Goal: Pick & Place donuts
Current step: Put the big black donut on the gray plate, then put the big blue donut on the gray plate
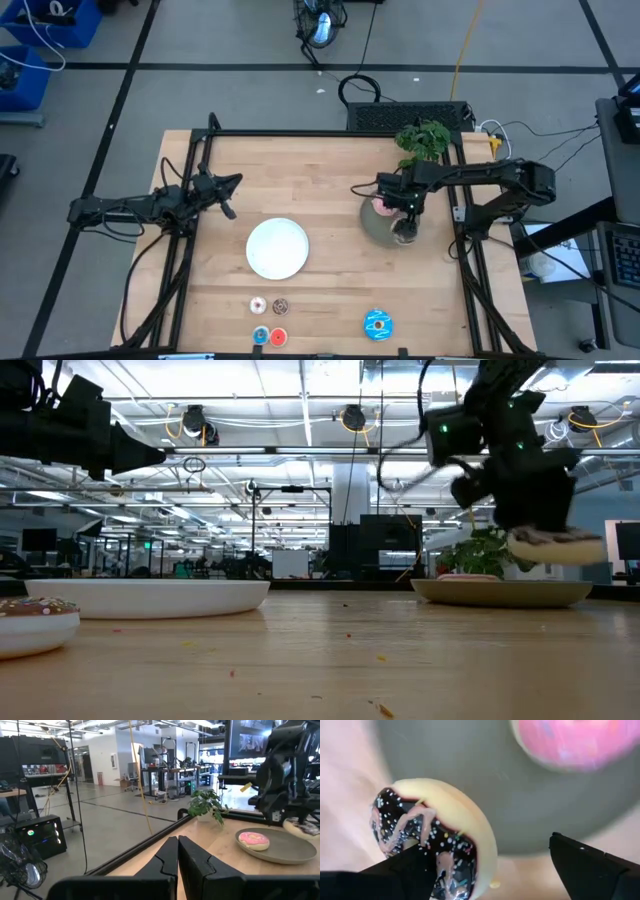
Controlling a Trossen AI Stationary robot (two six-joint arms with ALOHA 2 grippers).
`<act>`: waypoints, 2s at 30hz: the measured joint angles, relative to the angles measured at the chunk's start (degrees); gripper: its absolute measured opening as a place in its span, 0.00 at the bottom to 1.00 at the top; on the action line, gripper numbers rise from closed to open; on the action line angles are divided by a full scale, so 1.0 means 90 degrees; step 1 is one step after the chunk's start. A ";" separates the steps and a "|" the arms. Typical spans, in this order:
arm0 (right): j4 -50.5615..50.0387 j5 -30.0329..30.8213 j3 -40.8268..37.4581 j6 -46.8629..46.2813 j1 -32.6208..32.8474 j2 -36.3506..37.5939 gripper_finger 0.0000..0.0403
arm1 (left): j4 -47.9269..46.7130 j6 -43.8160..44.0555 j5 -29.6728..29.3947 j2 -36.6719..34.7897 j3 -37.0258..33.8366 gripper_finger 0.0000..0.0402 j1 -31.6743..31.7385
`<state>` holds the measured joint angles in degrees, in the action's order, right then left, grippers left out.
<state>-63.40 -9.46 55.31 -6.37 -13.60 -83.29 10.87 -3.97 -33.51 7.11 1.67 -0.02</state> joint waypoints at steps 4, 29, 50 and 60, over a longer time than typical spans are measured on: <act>0.0264 0.0363 -0.0006 0.0107 0.0029 0.0175 0.87 | 0.0001 0.0013 -0.0002 0.0000 0.0000 0.04 -0.0001; 0.0582 0.1016 -0.0214 0.0345 0.0115 -0.0095 0.89 | -0.0095 0.0022 0.0033 0.0002 0.0000 0.04 -0.0002; 0.0819 0.1192 -0.0335 0.0954 0.0470 0.0021 0.90 | -0.0092 -0.0015 0.0043 0.0002 0.0000 0.04 0.0001; -0.0661 0.1529 0.1177 -0.0299 0.1389 0.0516 0.90 | -0.0085 -0.0029 0.0041 0.0002 0.0000 0.04 -0.0002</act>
<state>-69.35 4.30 65.90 -9.06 -1.10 -78.64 10.11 -4.23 -33.15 7.13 1.67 -0.03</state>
